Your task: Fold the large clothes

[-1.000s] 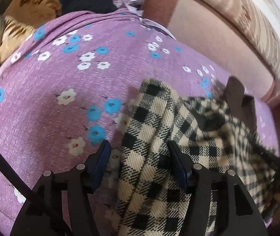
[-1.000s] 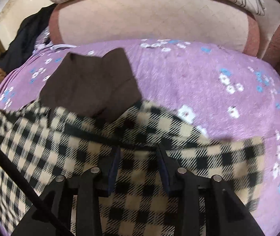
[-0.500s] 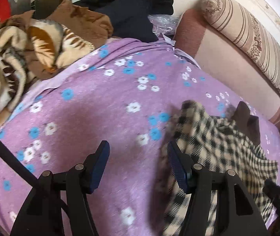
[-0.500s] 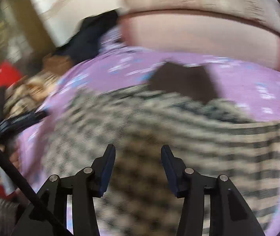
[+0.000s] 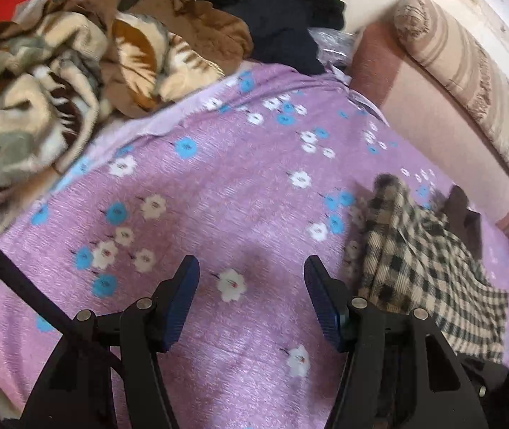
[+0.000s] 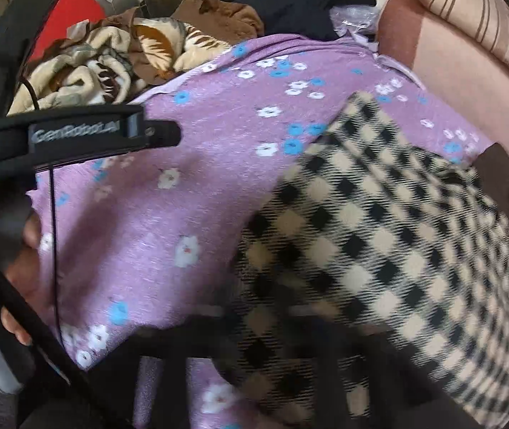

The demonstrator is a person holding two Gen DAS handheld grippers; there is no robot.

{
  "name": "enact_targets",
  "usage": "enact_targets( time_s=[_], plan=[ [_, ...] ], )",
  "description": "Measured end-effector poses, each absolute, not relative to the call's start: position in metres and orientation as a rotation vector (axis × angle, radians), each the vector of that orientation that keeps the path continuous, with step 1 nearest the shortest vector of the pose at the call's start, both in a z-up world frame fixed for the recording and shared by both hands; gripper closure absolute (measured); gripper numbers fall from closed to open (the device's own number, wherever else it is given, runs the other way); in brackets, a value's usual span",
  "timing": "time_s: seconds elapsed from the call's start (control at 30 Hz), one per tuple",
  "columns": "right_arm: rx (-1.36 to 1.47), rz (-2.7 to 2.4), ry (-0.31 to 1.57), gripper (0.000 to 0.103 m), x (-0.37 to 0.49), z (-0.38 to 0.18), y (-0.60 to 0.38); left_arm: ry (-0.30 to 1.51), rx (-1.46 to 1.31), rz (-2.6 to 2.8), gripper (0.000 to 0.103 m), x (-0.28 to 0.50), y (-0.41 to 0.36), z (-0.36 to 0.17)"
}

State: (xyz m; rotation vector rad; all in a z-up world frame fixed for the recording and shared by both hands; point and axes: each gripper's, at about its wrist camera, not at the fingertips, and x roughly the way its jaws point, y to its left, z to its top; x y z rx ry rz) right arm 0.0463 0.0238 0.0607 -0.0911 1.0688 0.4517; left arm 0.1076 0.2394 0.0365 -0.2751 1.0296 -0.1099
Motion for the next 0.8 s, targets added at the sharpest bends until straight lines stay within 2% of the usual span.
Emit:
enact_targets(
  time_s=[0.37,0.47,0.63,0.7,0.8],
  plan=[
    [0.279,0.382,1.085,0.101,0.053,0.05,-0.081,1.109,-0.328,-0.488,0.044,0.096,0.176,0.025],
    [0.321,0.376,1.079,0.101,0.051,0.049,-0.09,1.156,-0.3,-0.56,0.054,0.096,0.154,0.014],
    [0.385,0.364,1.068,0.101,0.05,0.048,-0.111,1.187,-0.264,-0.642,0.063,0.096,0.127,0.002],
    [0.413,0.365,1.062,0.101,0.048,0.049,-0.117,1.197,-0.247,-0.663,0.077,0.092,0.12,-0.001],
    [0.45,0.386,1.05,0.101,0.047,0.052,-0.12,1.202,-0.231,-0.663,0.085,0.087,0.115,-0.001]
  ],
)
